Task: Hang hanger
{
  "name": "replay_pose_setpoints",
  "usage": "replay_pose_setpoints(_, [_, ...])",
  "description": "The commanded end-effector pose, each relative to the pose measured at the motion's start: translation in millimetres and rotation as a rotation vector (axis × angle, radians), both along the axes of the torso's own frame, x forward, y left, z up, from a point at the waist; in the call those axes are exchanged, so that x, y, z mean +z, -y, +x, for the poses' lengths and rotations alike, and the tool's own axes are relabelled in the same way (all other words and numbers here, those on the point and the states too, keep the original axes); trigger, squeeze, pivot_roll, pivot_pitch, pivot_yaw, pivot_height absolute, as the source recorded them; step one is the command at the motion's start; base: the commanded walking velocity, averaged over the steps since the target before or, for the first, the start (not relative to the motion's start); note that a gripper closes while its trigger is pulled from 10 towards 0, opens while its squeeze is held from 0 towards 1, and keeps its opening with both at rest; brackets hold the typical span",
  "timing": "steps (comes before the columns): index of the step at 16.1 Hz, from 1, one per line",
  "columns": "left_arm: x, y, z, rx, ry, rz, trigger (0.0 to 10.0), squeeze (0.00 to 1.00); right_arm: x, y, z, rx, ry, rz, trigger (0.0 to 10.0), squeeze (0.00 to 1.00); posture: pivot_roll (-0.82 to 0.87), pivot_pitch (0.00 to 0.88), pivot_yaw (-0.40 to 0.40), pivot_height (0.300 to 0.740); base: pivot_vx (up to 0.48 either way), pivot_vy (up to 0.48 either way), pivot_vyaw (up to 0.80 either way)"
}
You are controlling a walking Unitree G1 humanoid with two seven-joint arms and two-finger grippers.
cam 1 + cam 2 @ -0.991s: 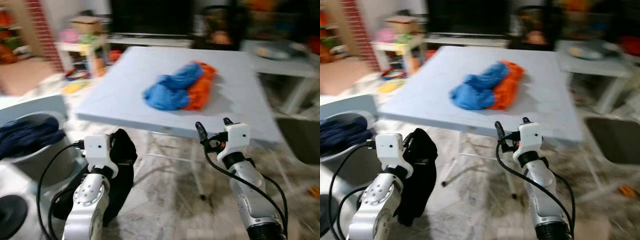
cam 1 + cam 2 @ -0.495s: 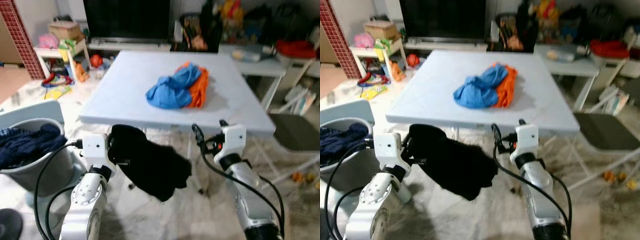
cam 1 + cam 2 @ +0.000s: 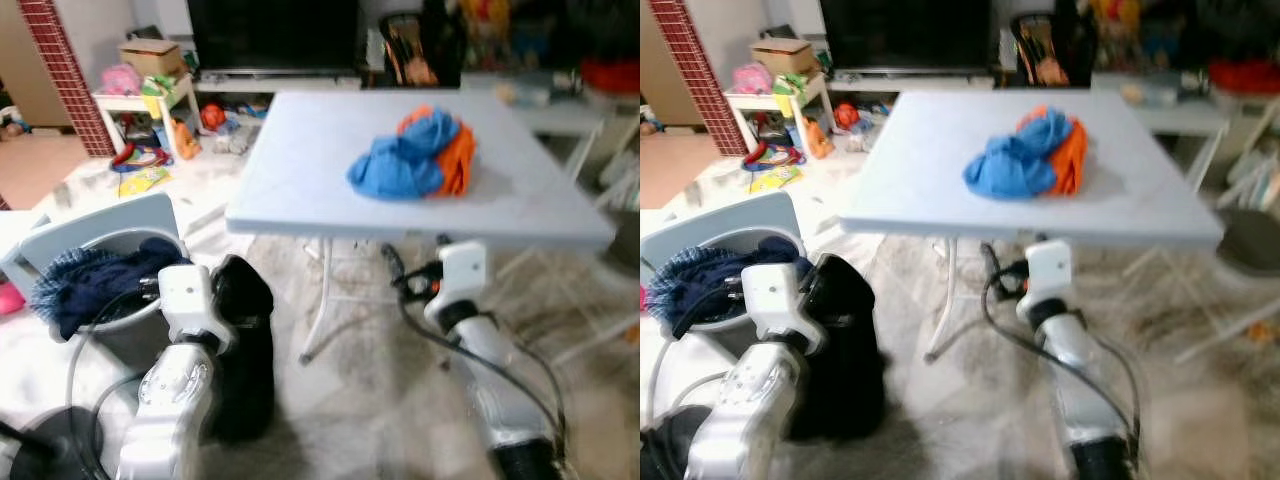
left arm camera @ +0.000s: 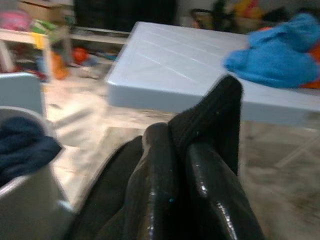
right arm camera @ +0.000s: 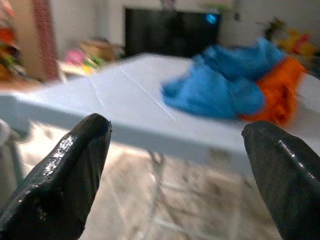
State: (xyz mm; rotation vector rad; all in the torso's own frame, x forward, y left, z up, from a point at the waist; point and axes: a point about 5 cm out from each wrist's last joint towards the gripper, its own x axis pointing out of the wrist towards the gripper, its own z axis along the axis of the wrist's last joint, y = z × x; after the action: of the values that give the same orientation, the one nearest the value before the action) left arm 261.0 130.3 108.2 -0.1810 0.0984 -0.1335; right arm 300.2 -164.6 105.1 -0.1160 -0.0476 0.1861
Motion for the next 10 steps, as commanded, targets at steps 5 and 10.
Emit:
replay_pose_setpoints(5, [11.2,-4.3,4.1,-0.003,0.044,0.008,10.0,0.0,0.3,-5.2,2.8,-0.003,-0.02,-0.006,10.0,0.0,-0.05,0.0,0.018,0.74,0.0,0.48,0.0])
replay_pose_setpoints(10, [14.7,-4.1,2.7,-0.015,0.086,-0.011,10.0,0.0,0.0,-7.6,2.5,0.013,-0.024,0.03,10.0,0.0,-0.05,0.0,0.009,0.74,0.0,0.192,0.0])
